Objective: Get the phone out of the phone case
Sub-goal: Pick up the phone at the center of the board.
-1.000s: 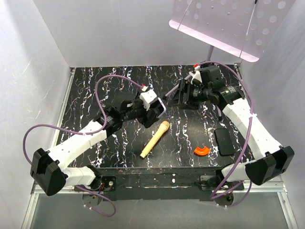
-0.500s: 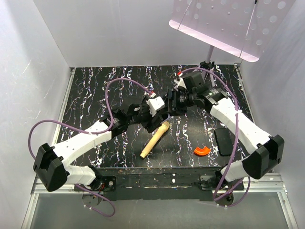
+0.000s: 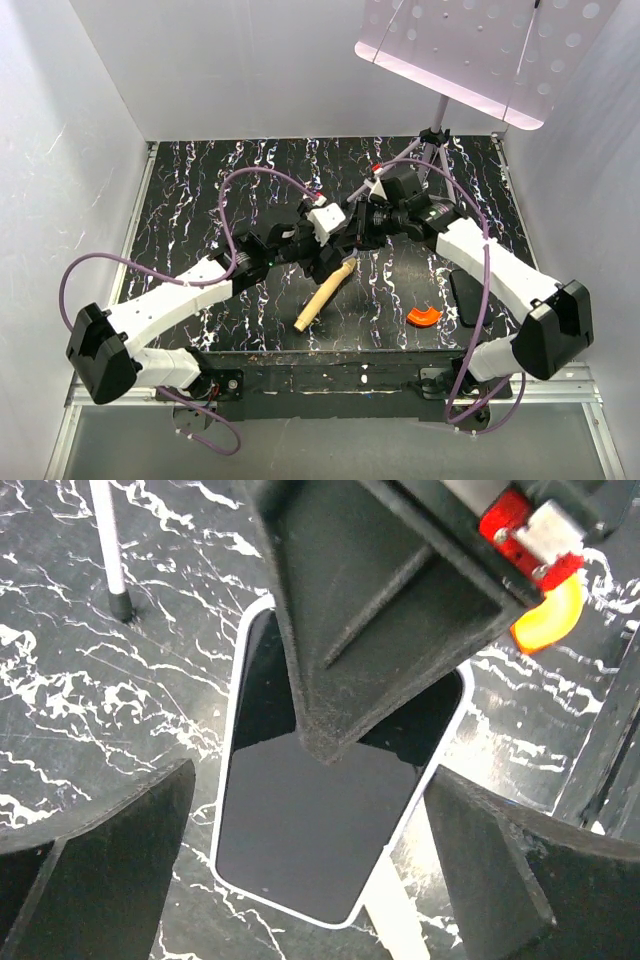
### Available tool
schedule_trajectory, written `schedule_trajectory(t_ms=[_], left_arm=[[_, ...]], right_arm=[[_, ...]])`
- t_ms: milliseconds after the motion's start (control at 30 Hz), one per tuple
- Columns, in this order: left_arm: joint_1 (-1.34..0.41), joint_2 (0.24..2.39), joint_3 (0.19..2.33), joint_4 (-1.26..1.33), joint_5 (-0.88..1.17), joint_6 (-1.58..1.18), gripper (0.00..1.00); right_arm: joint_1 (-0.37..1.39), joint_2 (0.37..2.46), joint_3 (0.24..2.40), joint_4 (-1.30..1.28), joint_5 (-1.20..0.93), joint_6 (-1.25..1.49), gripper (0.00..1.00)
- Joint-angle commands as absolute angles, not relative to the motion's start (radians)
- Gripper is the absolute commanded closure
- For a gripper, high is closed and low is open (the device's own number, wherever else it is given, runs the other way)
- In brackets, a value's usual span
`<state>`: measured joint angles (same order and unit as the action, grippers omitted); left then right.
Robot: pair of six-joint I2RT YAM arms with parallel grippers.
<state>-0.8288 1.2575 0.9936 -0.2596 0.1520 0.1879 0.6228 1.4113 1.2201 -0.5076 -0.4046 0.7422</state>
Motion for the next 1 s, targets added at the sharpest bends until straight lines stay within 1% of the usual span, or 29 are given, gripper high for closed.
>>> schedule_trajectory(t_ms=[0,133,167,233,267,300,367,433,500,600,667,733,800,833,900,967], left_arm=[[-0.831,1.128,0.989,-0.094,0.103,0.094,0.02],[-0.83,1.02,0.951,-0.02,0.059,0.034,0.02],[-0.828,0.994,0.934,-0.006,0.016,0.008,0.02],[-0.827,0.944,0.911,0.026,-0.127,-0.137,0.02],[-0.825,0.933,0.913,0.006,-0.203,-0.228,0.02],[-0.822,0.93,0.92,-0.082,-0.259,-0.332,0.02],[-0.807,0.936,0.942,-0.242,-0.295,-0.545,0.02],[-0.781,0.936,0.914,-0.235,-0.17,-0.694,0.02],[-0.758,0.92,0.841,-0.108,-0.006,-0.82,0.02],[-0.689,0.937,0.721,0.133,0.206,-1.033,0.02],[-0.657,0.975,0.661,0.303,0.302,-1.174,0.02],[-0.649,1.043,0.611,0.549,0.366,-1.3,0.03],[-0.652,1.113,0.591,0.731,0.396,-1.417,0.1],[-0.653,1.141,0.588,0.795,0.406,-1.44,0.15],[-0.661,1.18,0.594,0.847,0.411,-1.454,0.22],[-0.669,1.19,0.594,0.835,0.39,-1.447,0.35]], right_arm=[[0.611,1.284,1.131,-0.304,-0.353,0.868,0.99],[0.542,1.146,0.973,-0.142,-0.331,0.96,0.99],[0.519,1.108,0.916,-0.077,-0.333,0.988,0.99],[0.474,1.028,0.813,0.051,-0.345,1.061,0.99],[0.448,0.988,0.763,0.11,-0.356,1.089,0.99],[0.431,0.942,0.712,0.161,-0.359,1.113,0.99],[0.413,0.89,0.655,0.24,-0.357,1.147,0.99],[0.408,0.853,0.62,0.305,-0.359,1.169,0.99],[0.405,0.832,0.598,0.365,-0.368,1.192,0.99],[0.406,0.819,0.551,0.507,-0.396,1.261,0.99],[0.406,0.819,0.513,0.601,-0.4,1.316,0.99],[0.405,0.827,0.474,0.688,-0.416,1.365,0.99],[0.407,0.839,0.447,0.751,-0.426,1.4,0.99],[0.407,0.848,0.436,0.785,-0.431,1.414,0.99],[0.407,0.873,0.428,0.836,-0.451,1.433,0.99],[0.408,0.894,0.414,0.886,-0.468,1.451,0.99]])
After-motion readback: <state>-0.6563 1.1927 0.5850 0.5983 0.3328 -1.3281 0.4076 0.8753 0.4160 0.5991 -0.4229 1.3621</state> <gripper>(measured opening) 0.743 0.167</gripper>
